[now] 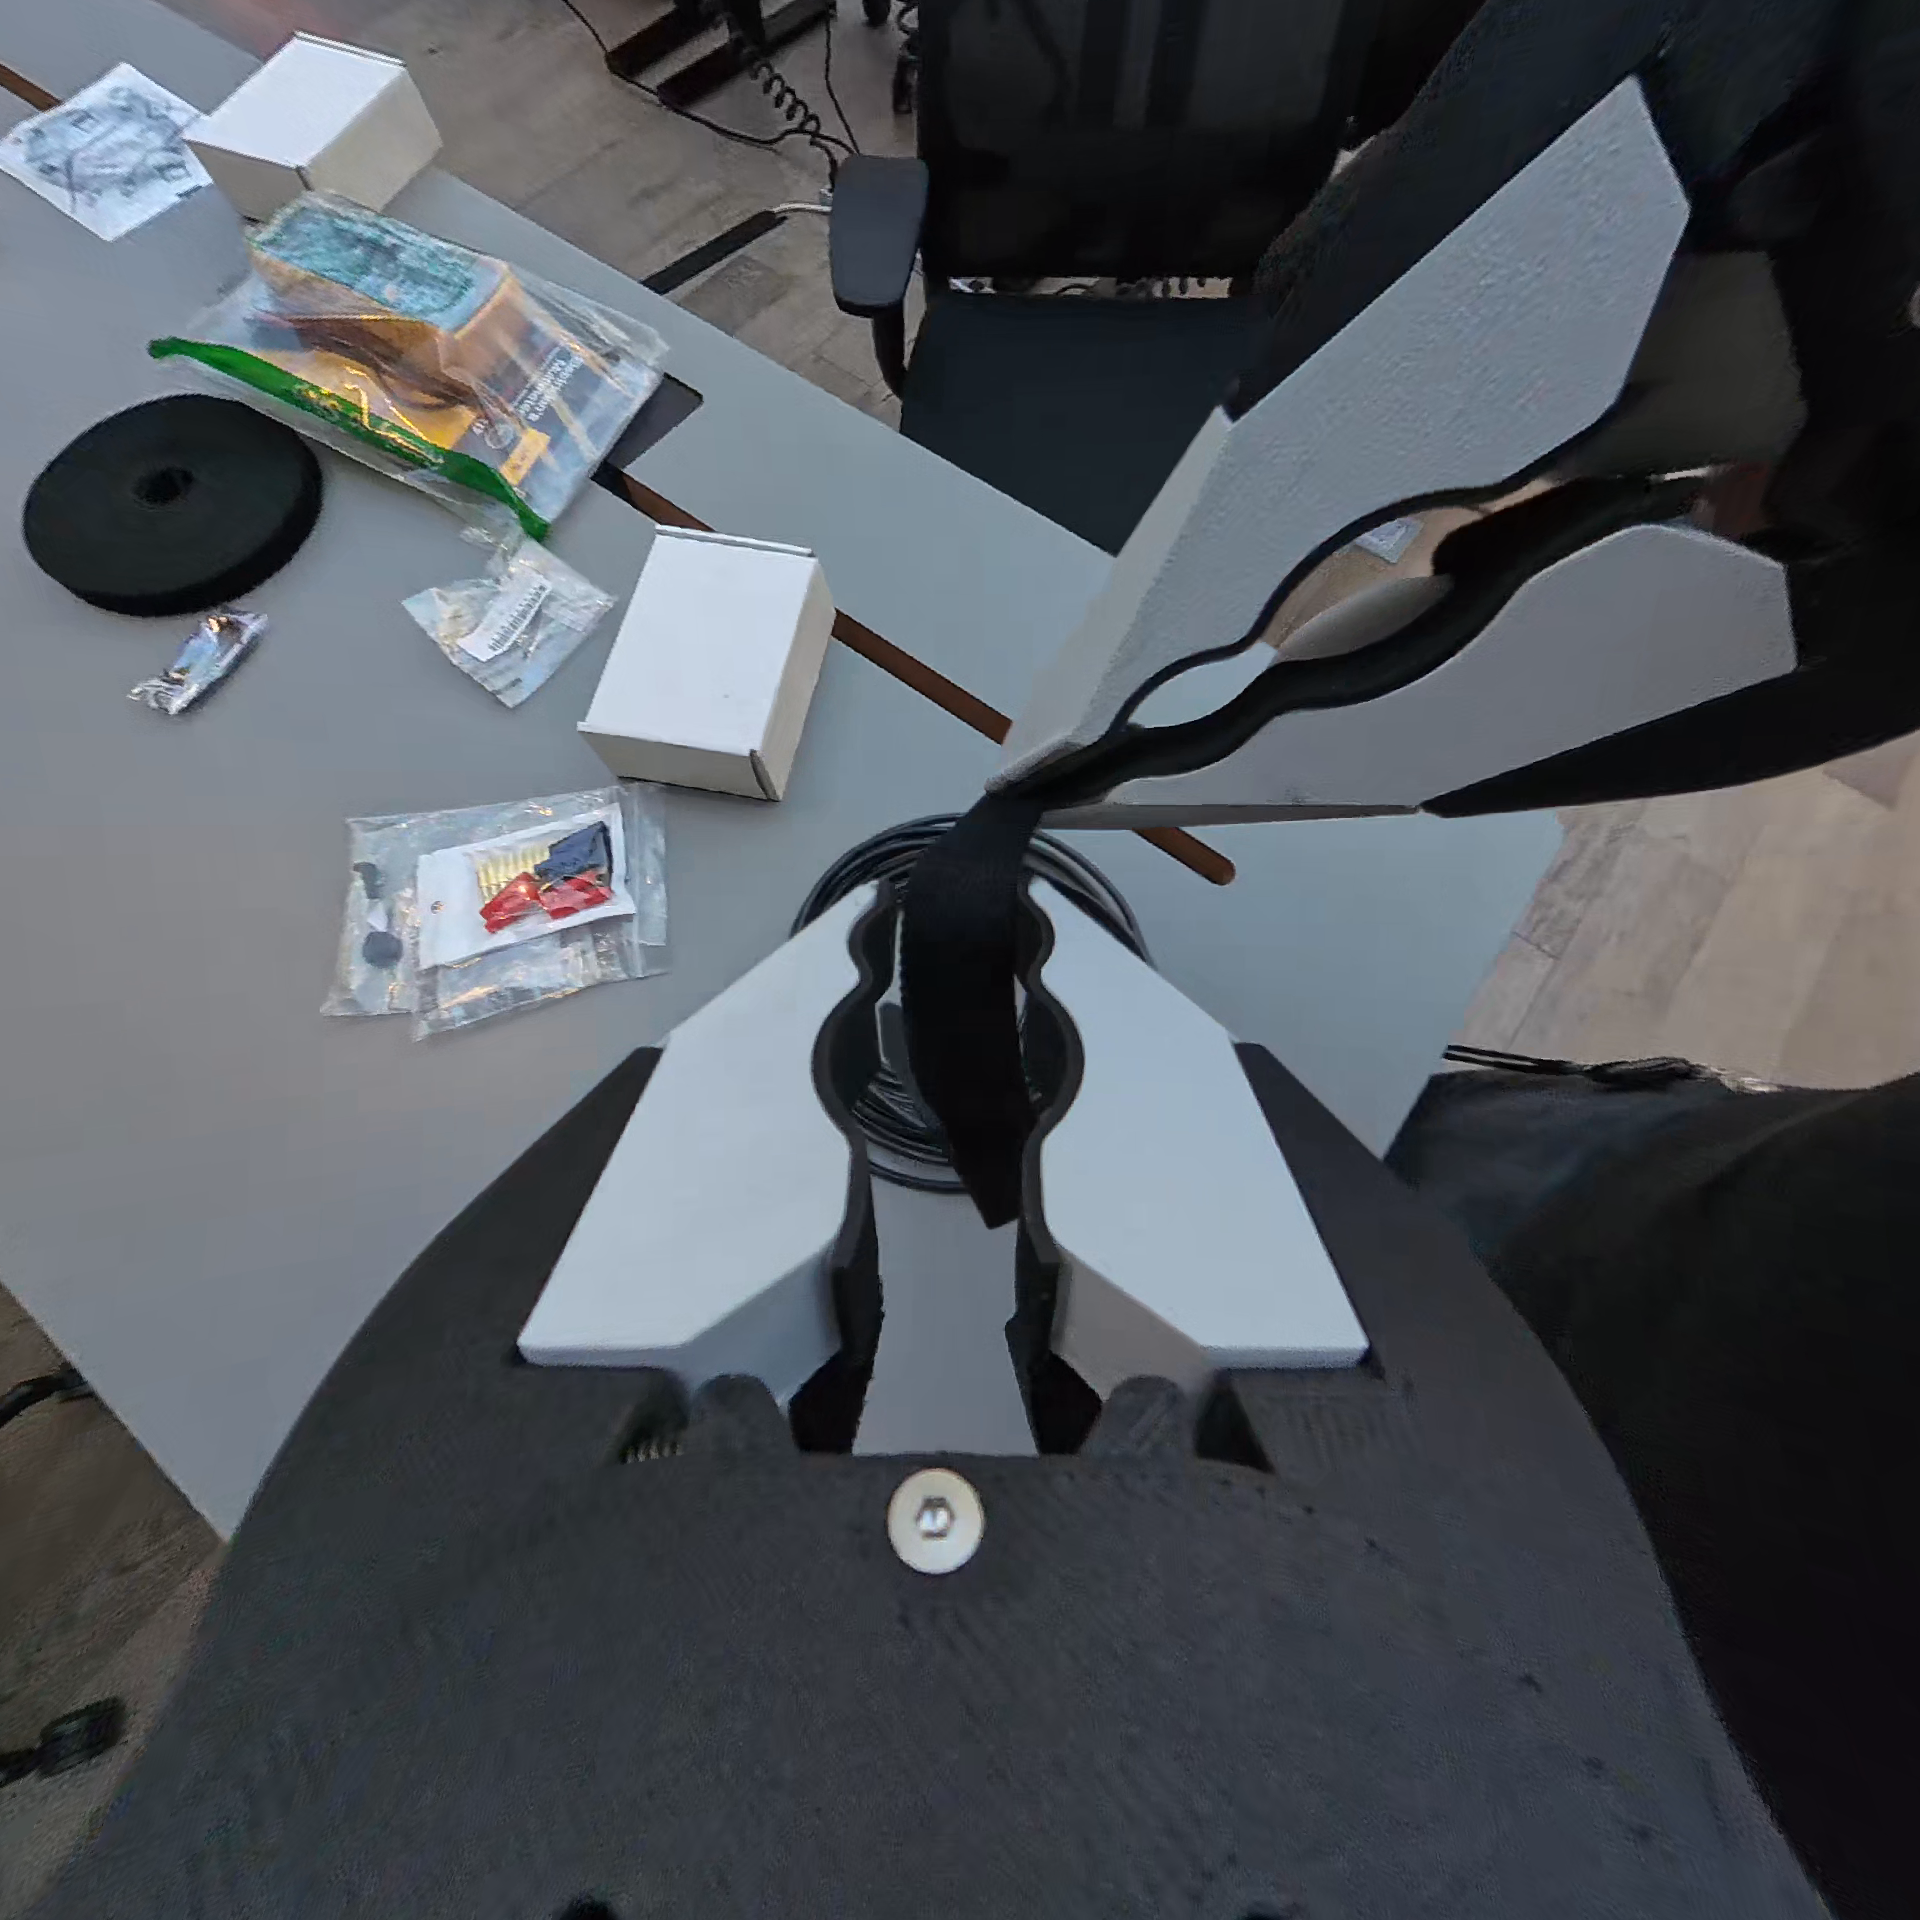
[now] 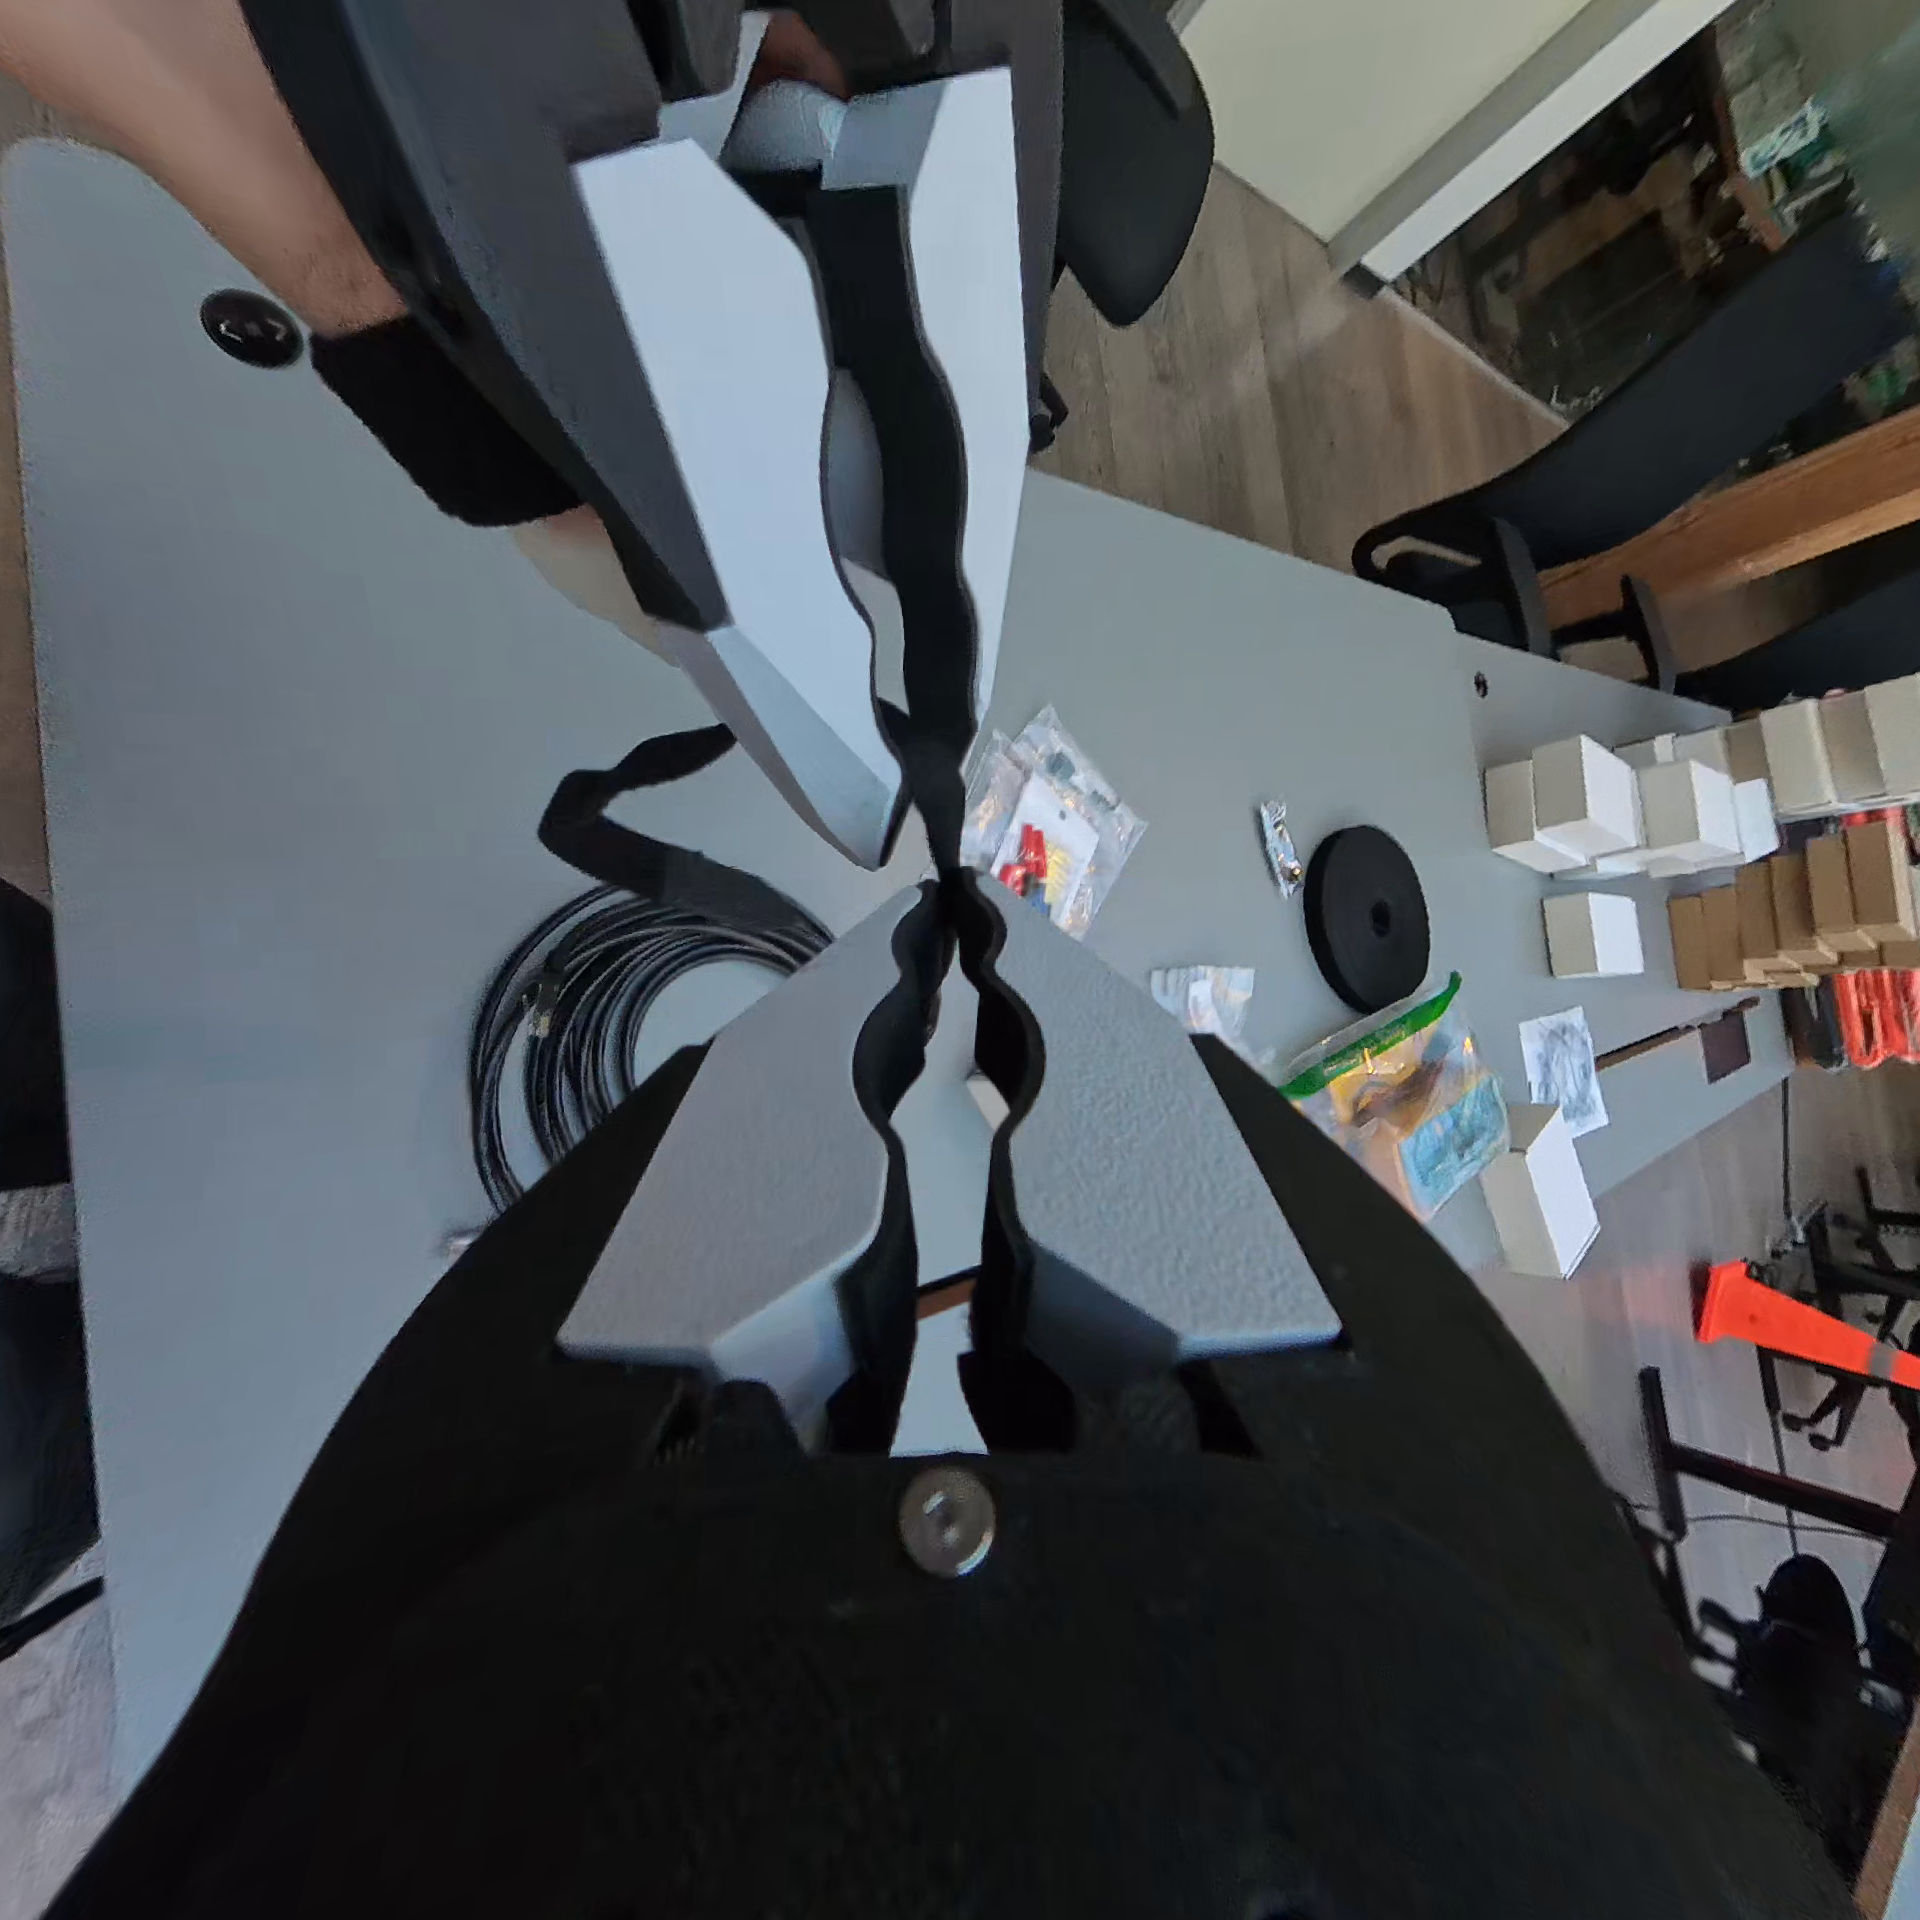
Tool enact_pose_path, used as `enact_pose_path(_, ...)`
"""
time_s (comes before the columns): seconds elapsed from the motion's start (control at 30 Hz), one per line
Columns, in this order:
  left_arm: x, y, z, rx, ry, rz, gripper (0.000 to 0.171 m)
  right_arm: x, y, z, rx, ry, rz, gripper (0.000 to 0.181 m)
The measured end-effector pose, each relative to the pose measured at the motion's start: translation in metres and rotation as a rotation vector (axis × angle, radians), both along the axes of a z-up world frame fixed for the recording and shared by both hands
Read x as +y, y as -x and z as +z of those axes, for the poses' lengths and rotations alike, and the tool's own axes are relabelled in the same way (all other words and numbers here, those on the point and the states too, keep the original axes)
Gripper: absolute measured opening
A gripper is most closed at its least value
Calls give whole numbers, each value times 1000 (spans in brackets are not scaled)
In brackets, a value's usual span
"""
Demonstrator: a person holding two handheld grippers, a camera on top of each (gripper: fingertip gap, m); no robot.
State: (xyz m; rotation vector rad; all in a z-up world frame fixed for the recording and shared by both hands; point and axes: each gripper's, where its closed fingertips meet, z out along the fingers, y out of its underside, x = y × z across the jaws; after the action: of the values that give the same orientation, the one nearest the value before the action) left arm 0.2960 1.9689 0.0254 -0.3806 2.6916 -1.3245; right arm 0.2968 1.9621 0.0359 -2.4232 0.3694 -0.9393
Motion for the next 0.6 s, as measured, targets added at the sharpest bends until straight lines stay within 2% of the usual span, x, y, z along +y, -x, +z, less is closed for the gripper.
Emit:
enact_pose_path(0.1,-11,-3,-11,3,-31,-10,16,-11,-1,-12,108,-38,-53,0)
enact_pose_path(0.13,-14,-1,-15,27,-23,-29,12,-12,-1,-12,122,-82,-51,0)
enact_pose_path(0.17,-17,3,-20,75,-17,-61,0,-13,-2,-9,130,-143,-54,0)
enact_pose_path(0.23,-21,11,-27,235,35,-97,0,-19,-3,-4,165,-289,-68,5)
enact_pose_path(0.3,-25,18,-23,486,149,-118,0,-32,-3,1,169,-432,-71,26)
enact_pose_path(0.4,-27,18,-18,810,325,-92,0,-60,5,-9,181,-658,-124,36)
enact_pose_path(0.53,-15,23,-48,1022,331,-47,0,-63,20,-30,270,-1073,-169,40)
enact_pose_path(0.6,-8,34,-65,1149,304,-35,0,-51,22,-42,276,-1118,-152,41)
